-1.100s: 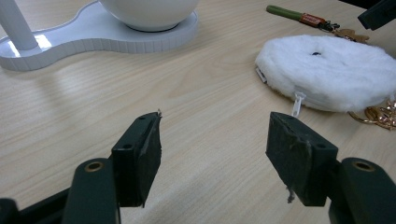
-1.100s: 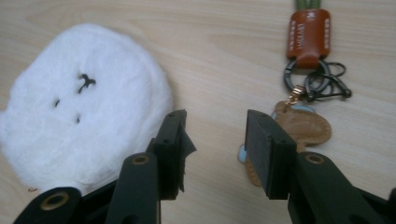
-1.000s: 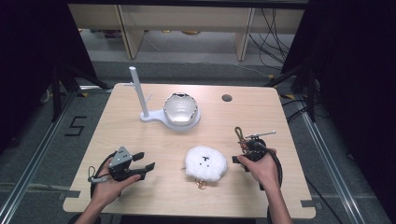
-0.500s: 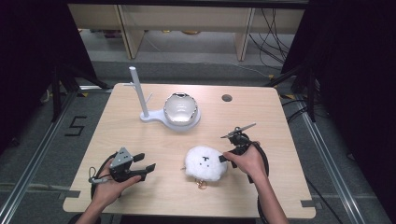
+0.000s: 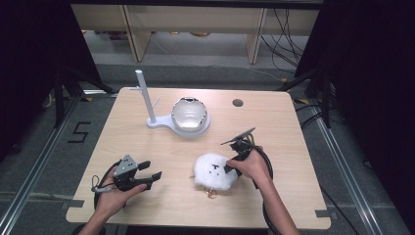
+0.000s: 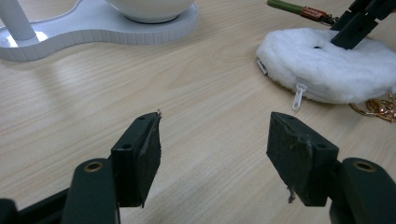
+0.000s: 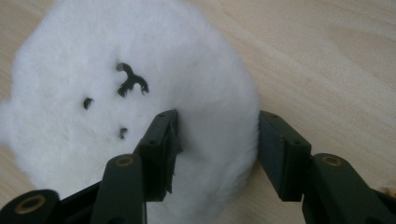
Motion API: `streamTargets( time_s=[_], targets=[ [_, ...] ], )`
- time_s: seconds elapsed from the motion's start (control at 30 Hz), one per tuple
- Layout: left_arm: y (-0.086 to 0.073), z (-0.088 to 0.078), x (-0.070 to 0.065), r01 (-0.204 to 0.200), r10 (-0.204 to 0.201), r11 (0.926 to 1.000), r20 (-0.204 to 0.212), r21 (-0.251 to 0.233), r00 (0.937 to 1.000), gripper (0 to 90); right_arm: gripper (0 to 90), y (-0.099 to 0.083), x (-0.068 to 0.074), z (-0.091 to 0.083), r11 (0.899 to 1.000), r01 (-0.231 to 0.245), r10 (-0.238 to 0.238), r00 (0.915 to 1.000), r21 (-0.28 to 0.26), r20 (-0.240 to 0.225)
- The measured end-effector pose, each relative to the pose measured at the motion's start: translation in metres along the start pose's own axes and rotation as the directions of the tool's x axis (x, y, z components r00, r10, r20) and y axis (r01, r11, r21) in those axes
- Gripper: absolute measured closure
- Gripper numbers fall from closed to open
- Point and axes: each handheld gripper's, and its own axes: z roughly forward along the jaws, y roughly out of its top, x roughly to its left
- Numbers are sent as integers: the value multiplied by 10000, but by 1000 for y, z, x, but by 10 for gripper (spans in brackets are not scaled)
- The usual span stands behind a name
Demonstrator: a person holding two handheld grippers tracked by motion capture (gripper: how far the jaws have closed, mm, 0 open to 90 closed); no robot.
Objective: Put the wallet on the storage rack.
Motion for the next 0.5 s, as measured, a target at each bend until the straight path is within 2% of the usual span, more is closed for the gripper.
streamTargets(
  time_s=[0.03,0.1,0.13,0.17,0.2,0.23,0.27,0.4,0.43,0.47,0.5],
  targets=[
    [0,0,0,-9,9,10000,7,7,10000,344,513,1,2,0,10000,-77,76,9999,60,82],
    [0,0,0,-11,11,10000,37,21,10000,344,523,3,2,1,9996,132,-134,9999,231,84],
    [0,0,0,-16,16,10000,47,40,10000,344,530,4,4,1,9991,48,-54,9999,429,144],
    [-1,0,-1,-18,18,10000,15,38,10000,344,537,4,3,1,9991,145,-151,9998,403,146],
    [-1,0,-1,-20,20,10000,-24,77,10000,344,547,4,2,4,9991,405,-407,9990,117,184],
    [-1,0,0,-8,8,10000,-12,62,10000,344,558,5,4,3,9989,102,-111,9998,448,186],
    [-1,0,0,-6,6,10000,-25,69,10000,344,571,5,3,3,9984,180,-186,9998,533,98],
    [-2,1,0,25,-25,10000,39,55,10000,344,652,5,5,3,9978,320,-332,9993,585,192],
    [-2,1,0,40,-39,9999,-61,98,10000,344,678,5,5,3,9973,585,-594,9981,438,189],
    [-3,1,0,44,-44,10000,39,69,10000,344,709,5,8,2,9979,297,-311,9992,584,236],
    [-3,2,0,36,-37,10000,45,80,10000,344,733,4,7,1,9976,554,-565,9981,425,242]
  ],
)
